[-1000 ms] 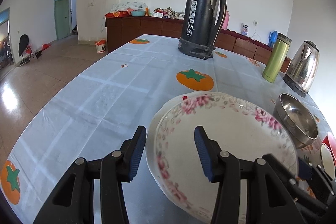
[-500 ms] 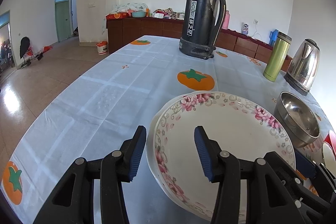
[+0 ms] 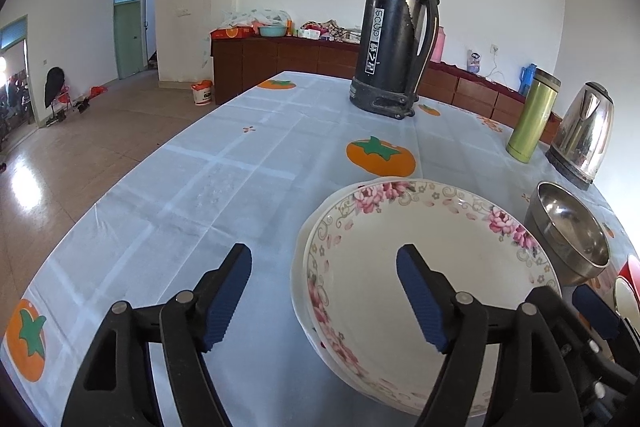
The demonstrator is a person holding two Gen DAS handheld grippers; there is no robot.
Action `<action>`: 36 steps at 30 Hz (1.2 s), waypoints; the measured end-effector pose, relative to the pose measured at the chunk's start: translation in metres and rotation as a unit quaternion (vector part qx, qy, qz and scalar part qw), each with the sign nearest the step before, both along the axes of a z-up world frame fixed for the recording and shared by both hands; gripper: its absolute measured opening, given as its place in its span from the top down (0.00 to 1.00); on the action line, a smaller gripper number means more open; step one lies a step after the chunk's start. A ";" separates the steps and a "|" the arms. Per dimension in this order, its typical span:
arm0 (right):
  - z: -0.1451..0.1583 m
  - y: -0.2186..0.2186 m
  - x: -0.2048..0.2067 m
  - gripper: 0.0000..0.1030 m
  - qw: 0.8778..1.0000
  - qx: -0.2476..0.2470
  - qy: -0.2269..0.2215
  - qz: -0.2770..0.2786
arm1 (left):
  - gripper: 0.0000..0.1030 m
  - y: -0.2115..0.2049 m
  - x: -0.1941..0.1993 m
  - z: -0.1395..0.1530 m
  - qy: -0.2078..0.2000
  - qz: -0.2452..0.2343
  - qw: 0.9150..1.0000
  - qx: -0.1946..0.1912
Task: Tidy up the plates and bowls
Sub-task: 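Open both grippers to release the pink-floral plate onto the stack, then raise both grippers away from the plate stack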
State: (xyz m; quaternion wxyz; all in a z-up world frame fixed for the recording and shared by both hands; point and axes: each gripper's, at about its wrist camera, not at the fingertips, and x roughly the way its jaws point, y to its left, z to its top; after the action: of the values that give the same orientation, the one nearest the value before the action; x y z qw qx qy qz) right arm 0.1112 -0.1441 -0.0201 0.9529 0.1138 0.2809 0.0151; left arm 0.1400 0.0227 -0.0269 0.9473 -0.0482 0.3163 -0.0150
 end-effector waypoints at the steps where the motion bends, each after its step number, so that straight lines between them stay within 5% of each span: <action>1: 0.001 -0.001 -0.001 0.15 1.000 0.001 -0.002 -0.002 | 0.24 0.000 -0.001 0.000 0.001 0.000 1.000 0.002; 18: 0.017 -0.015 -0.037 0.03 0.994 -0.028 -0.085 -0.057 | 0.24 0.000 -0.019 0.007 -0.029 0.011 0.999 0.013; 36: 0.019 -0.010 -0.060 0.01 0.992 -0.066 -0.099 -0.048 | 0.23 -0.006 -0.044 0.013 -0.061 0.015 0.998 0.033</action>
State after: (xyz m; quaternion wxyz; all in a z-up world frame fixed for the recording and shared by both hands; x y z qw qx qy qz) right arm 0.0513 -0.1541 -0.0011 0.9811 0.0623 0.1795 -0.0379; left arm 0.0960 0.0168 -0.0140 0.9659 -0.0211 0.2579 0.0067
